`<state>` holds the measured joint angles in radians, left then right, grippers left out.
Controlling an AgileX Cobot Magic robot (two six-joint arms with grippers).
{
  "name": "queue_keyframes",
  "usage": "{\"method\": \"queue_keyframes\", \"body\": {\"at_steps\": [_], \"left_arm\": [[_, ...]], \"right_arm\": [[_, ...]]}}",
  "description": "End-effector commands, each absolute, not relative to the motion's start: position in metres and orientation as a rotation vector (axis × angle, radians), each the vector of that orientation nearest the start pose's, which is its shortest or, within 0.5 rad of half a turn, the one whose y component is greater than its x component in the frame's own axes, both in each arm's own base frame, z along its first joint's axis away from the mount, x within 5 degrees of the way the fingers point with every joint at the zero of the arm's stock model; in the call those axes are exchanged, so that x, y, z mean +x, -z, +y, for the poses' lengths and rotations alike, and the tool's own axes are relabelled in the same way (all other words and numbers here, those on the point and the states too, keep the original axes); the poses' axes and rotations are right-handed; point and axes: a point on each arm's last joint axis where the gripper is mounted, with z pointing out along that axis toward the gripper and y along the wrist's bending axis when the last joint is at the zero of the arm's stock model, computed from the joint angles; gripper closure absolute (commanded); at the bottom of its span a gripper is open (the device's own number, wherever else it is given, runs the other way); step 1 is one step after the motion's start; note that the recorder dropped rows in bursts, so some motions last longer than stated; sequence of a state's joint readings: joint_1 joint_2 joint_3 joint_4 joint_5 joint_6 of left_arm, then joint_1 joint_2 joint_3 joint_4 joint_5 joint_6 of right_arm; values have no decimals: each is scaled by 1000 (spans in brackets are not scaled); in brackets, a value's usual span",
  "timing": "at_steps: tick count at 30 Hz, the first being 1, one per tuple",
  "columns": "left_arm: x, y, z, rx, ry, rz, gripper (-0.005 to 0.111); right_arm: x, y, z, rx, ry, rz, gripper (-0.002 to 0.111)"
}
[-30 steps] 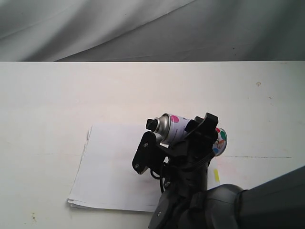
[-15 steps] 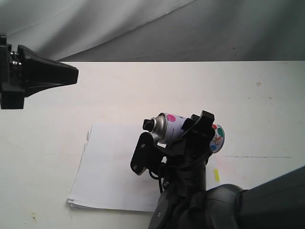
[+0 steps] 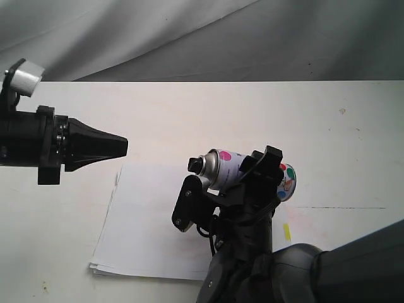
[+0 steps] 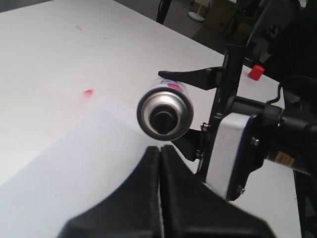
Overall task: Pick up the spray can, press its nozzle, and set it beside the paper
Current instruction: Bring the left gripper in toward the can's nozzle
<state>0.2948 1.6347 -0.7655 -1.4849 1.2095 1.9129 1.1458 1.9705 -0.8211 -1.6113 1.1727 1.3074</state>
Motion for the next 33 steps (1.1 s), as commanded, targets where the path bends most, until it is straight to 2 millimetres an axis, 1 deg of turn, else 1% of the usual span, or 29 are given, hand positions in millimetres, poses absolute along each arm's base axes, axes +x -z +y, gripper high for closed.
{"method": "queue_keyframes", "body": {"at_steps": [1,3,4,7,10,15,18,20,25,33], "left_arm": [[288,-193,-8,634,1042,1898,107],[290,-186,-16,661,1064,1897,107],[291,-182,-23,680,1082,1894,107],[293,-179,-39,679,1135,1886,107],[297,-176,-49,672,1128,1924,107],[306,-184,-50,593,1164,1949,107],[316,-189,-49,543,1134,1998,107],[322,-191,-50,540,1105,2052,107],[327,-197,-59,627,1098,2134,107],[324,-197,-61,668,1113,2141,107]], "right_arm": [[204,-140,247,-1037,1009,1667,108],[204,-140,247,-1037,1009,1667,108],[204,-140,247,-1037,1009,1667,108],[204,-140,247,-1045,1015,1664,108],[204,-140,247,-1064,1028,1657,108],[204,-140,247,-1078,1038,1651,108],[204,-140,247,-1089,1045,1646,108],[204,-140,247,-1103,1055,1641,108],[205,-141,249,-1116,1049,1609,108],[205,-141,249,-1122,1051,1604,108]]}}
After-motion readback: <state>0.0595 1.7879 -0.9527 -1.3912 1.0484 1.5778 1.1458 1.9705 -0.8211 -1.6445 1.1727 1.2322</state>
